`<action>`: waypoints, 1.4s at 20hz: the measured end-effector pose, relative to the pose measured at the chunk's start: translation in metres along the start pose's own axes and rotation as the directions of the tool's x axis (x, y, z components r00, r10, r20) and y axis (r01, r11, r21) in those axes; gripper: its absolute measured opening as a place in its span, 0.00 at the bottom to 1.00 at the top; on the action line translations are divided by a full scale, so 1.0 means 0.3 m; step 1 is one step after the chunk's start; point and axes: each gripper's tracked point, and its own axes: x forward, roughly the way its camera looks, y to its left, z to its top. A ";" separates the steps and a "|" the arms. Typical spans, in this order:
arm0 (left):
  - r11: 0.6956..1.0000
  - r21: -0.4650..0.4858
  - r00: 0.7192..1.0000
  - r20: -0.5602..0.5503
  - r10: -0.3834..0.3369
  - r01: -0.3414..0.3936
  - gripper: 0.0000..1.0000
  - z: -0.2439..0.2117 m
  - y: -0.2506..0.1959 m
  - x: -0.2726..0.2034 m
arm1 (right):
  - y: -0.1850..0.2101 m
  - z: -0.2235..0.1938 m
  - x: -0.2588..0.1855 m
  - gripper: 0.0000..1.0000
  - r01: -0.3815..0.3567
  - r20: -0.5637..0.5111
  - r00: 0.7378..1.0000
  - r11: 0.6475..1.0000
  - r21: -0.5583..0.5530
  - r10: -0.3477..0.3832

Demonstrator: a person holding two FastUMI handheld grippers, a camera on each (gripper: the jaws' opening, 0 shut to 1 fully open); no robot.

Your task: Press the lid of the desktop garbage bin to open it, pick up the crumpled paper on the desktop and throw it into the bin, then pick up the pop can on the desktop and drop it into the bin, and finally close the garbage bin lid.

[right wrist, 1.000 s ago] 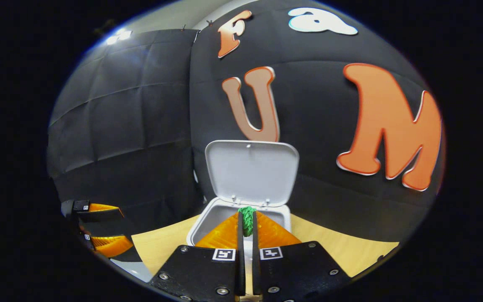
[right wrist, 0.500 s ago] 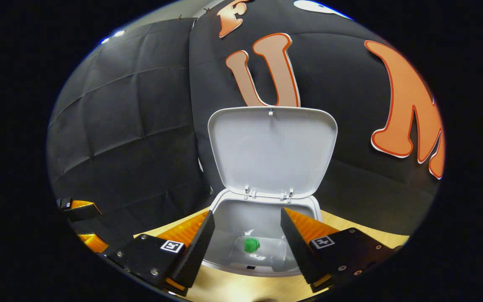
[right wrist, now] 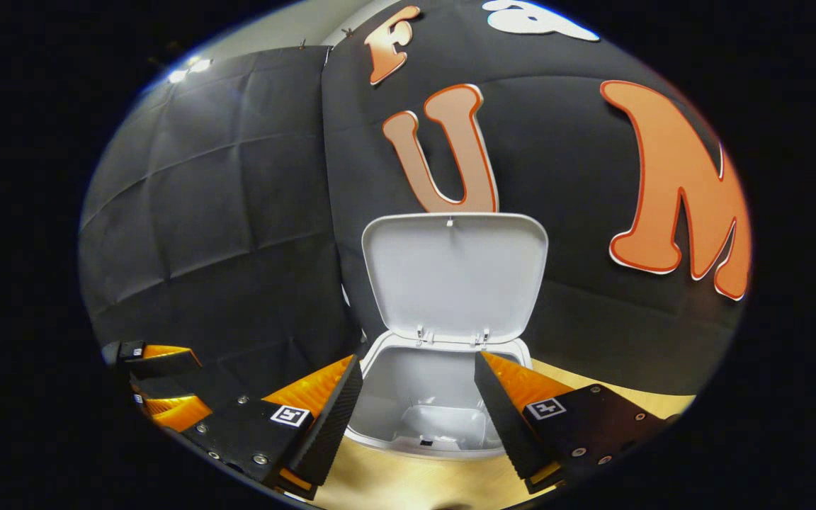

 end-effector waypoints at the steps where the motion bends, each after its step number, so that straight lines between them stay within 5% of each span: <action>1: 1.000 -0.004 1.000 0.003 -0.005 0.005 0.93 0.009 -0.009 0.008 | -0.002 0.024 -0.041 0.94 -0.001 0.018 1.000 1.000 0.005 0.001; 6: 0.999 0.003 0.998 0.043 -0.038 0.038 0.94 0.067 -0.100 0.040 | -0.120 0.102 -0.300 0.95 0.099 0.130 0.986 0.995 0.016 -0.100; 10: 0.995 0.007 0.993 0.052 -0.102 0.101 0.94 0.079 -0.223 0.084 | -0.272 0.117 -0.550 0.95 0.246 0.226 0.938 0.964 0.101 -0.263; 15: 0.981 0.017 0.980 0.045 -0.192 0.191 0.94 0.065 -0.395 0.133 | -0.506 0.021 -0.854 0.94 0.544 0.276 0.788 0.832 0.109 -0.551; 20: 0.964 0.009 0.963 0.021 -0.267 0.267 0.94 0.011 -0.556 0.165 | -0.621 -0.130 -1.068 0.94 0.728 0.255 0.641 0.679 0.096 -0.724; 28: 0.921 -0.029 0.920 -0.042 -0.391 0.390 0.94 -0.162 -0.750 0.161 | -0.677 -0.223 -1.171 0.94 0.762 0.215 0.604 0.635 0.126 -0.767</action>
